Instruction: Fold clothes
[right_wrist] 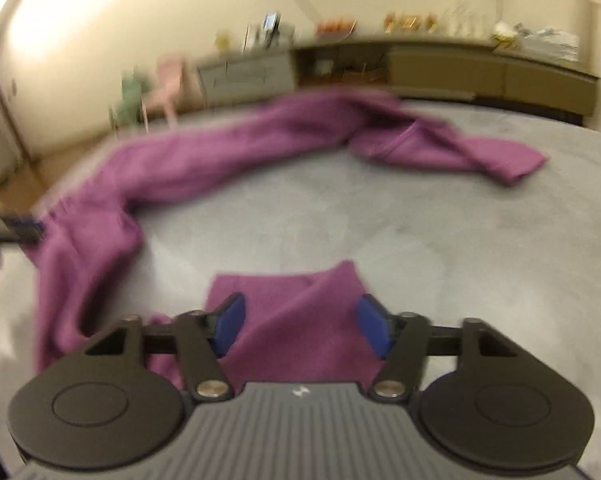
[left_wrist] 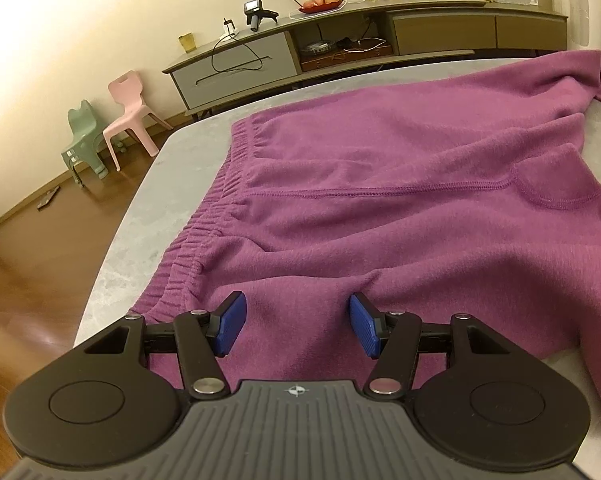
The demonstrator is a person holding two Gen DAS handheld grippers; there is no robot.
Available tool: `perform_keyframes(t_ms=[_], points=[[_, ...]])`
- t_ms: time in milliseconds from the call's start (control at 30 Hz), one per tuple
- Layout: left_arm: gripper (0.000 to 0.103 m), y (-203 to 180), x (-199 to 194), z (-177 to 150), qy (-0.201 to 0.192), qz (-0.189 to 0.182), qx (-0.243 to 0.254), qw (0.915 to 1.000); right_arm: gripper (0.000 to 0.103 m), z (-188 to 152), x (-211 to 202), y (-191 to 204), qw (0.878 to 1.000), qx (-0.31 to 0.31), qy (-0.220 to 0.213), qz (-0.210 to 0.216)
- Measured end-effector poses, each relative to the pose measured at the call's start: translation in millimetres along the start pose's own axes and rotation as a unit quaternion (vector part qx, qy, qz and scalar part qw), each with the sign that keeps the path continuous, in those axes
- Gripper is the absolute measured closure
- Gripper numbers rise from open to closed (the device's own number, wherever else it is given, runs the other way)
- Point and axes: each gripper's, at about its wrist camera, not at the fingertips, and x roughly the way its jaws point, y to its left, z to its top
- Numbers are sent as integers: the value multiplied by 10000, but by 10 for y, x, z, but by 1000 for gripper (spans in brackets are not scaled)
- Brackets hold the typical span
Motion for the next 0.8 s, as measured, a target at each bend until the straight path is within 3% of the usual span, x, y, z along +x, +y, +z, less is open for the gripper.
perform_keyframes(t_ms=[33,67,133,267,300,367,467,600,733,800], points=[[42,26,6,-7,12,-3,-29,10000,102,13,24,38,9995,-196,134,-196],[42,51,13,-13,28,28,-37,10000,102,31,-48,55,9987,-323,51,-395],[42,75,43,-37,85,342,144,9993,102,83,-424,25,9940,-373,-596,-833],[42,141,80,-52,95,534,227,9983,101,-120,-1472,-301,9636,273,-2223,-1459],[42,152,83,-50,100,528,209,9983,101,-239,-1567,-411,9615,458,-2213,-1561],[42,157,74,-58,104,542,213,9982,99,-495,-1526,-647,9674,792,-1643,-1758],[42,148,20,-78,125,570,230,9980,82,-788,-1407,-915,9684,1217,-944,-1961],[42,75,-224,-58,-168,323,75,9993,54,-601,-1214,-735,9773,638,-961,-1777],[42,-126,-255,2,-235,-61,89,9997,35,-413,-1022,-555,9825,57,-974,-1586],[42,-222,-218,1,-202,-130,191,9995,34,-309,-879,-497,9844,-187,-891,-1505]])
